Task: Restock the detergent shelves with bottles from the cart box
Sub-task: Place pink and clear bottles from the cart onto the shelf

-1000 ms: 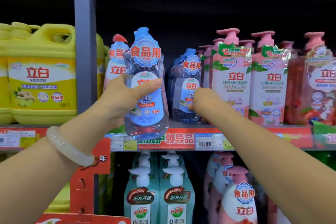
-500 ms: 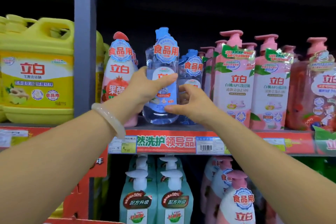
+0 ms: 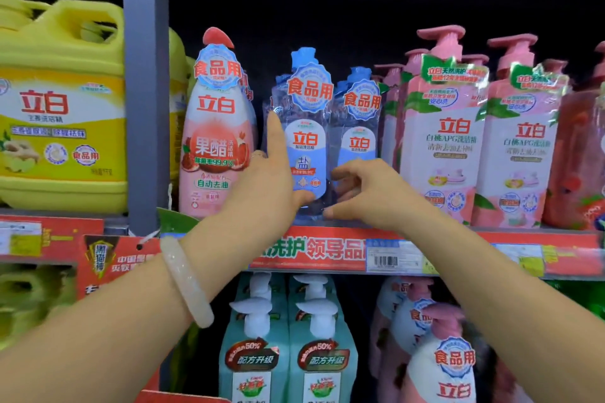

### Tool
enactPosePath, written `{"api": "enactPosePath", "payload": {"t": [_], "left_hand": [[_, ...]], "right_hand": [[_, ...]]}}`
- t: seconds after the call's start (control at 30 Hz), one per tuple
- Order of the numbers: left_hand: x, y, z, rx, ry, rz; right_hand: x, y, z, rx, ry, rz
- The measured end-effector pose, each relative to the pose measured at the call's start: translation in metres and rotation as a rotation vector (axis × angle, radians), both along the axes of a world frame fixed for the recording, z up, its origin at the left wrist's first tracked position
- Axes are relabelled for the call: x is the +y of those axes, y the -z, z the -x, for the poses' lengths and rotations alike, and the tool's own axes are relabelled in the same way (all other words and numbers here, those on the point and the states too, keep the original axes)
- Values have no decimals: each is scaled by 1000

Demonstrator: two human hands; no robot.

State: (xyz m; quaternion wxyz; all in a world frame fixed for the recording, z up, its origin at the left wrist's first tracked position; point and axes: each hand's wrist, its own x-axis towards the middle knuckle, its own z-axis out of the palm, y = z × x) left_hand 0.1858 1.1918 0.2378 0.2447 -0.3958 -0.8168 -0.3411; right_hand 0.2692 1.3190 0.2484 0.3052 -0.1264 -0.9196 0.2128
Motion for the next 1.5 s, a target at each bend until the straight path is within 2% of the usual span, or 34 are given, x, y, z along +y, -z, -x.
{"api": "enactPosePath", "payload": {"t": [0.1,0.2,0.27,0.4,0.5,0.67,0.8,1.37,1.43,1.5], "left_hand": [[7,-2,7,-21,-19,35],[18,-4,10,-83,-56,56],[23,-4,6,-46,-131,104],[26,0,-4,228,-235,285],[26,-6,-9,181,-264,303],[35,-12,5,186,-321,360],[38,-9,15,227,-318,383],[38,-5,26,133,-298,294],[38,-6,25,129,-331,333],[37,-10,21,174,-374,452]], "right_hand": [[7,-1,-4,163,178,-151],[7,7,3,241,234,-225],[7,11,8,202,233,-213],[7,9,15,116,236,-146],[6,6,17,43,259,-69],[6,7,25,-47,432,-317],[10,9,30,-107,513,-411],[14,10,30,-21,394,-258],[14,10,28,3,377,-238],[13,9,24,16,374,-217]]}}
